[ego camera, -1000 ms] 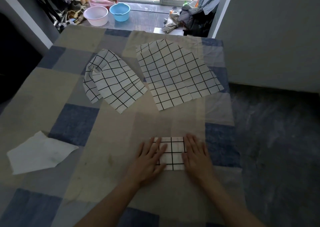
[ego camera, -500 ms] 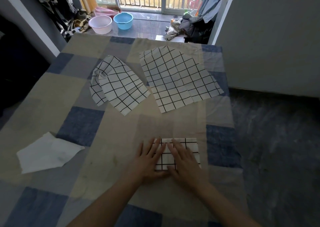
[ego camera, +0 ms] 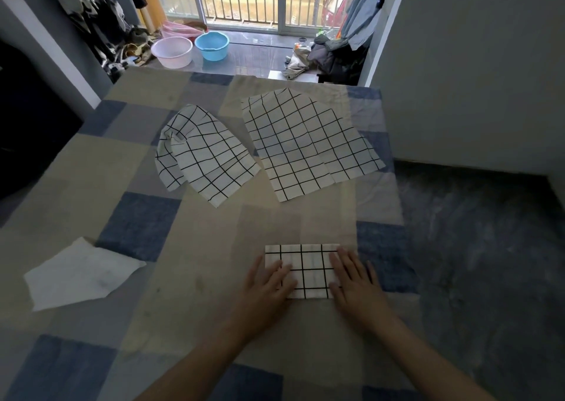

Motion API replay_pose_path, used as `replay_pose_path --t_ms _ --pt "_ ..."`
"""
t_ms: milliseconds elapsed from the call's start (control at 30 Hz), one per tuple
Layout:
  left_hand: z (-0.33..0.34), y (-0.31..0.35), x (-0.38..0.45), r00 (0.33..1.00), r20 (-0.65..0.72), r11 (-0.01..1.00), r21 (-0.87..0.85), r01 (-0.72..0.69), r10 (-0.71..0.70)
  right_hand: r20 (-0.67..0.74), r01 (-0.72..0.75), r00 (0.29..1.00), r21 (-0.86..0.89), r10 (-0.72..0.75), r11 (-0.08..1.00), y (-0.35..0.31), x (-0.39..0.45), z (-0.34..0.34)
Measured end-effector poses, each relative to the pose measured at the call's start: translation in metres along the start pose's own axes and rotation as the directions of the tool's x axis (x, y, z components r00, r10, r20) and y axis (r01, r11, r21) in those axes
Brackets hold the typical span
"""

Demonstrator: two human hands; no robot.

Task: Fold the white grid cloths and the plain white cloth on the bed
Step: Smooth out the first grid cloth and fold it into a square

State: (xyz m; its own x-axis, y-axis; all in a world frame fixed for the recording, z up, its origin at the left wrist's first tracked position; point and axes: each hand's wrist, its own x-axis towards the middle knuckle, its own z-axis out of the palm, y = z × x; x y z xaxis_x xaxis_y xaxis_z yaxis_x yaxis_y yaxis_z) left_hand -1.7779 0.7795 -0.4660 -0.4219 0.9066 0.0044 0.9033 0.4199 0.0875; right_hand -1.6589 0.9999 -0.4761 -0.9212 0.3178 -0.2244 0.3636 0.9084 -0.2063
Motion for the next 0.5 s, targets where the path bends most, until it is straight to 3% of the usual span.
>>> replay_pose_path --t_ms 100,233,367,500 --pt "-0.006 -0.001 0.001 0.993 -0.098 0.998 -0.017 0.058 -0.060 0.082 -0.023 0.996 0.043 0.019 0.999 -0.005 0.003 -0.011" --pt "-0.030 -0.003 0.008 0.996 -0.073 0.991 -0.124 0.048 -0.057 0.095 0.019 0.995 0.045 -0.023 0.999 -0.017 -0.002 -0.028" --pt "-0.058 -0.004 0.008 0.989 -0.146 0.968 -0.251 -0.020 -0.017 -0.134 0.161 0.980 0.078 -0.150 0.984 -0.015 -0.014 -0.032" --pt "-0.079 -0.005 0.000 0.996 -0.088 0.915 -0.400 -0.045 0.011 -0.274 0.237 0.950 0.326 -0.149 0.915 0.001 -0.028 -0.043"
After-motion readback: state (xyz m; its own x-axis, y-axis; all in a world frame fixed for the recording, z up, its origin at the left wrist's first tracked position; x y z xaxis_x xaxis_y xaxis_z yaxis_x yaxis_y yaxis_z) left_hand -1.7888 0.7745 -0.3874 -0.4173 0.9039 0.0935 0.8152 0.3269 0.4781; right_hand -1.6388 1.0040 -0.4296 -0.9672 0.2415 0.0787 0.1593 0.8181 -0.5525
